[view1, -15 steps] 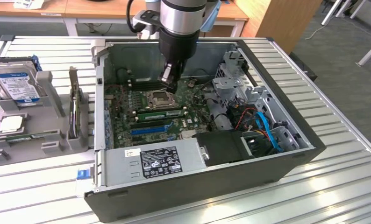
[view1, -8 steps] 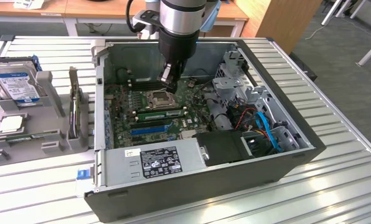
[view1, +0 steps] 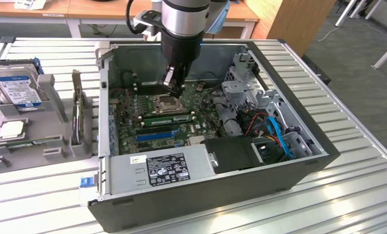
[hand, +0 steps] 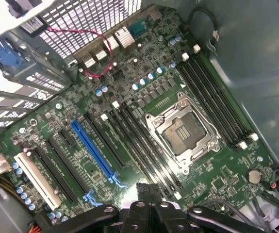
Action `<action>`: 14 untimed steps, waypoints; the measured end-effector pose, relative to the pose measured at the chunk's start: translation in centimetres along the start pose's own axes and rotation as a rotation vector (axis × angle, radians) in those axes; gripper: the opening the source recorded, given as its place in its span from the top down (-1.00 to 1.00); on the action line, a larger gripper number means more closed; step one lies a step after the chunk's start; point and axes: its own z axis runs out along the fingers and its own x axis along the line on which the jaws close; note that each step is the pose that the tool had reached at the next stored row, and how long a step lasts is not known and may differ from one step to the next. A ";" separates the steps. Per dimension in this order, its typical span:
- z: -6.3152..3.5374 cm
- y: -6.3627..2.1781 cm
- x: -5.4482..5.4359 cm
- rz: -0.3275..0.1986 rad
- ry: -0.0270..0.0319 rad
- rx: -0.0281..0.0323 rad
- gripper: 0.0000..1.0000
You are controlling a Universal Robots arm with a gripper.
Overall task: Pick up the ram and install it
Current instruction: 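Press down the ram until it locks into place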
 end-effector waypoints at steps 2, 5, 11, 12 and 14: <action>0.00 0.00 0.0 0.000 0.0001 0.0000 0.80; 0.00 0.00 0.0 0.006 0.0001 0.0005 0.80; 0.07 0.00 0.0 0.111 -0.0015 0.0080 0.80; 0.08 0.00 0.0 0.126 -0.0018 0.0091 0.80; 0.10 0.00 0.0 0.155 -0.0022 0.0112 0.80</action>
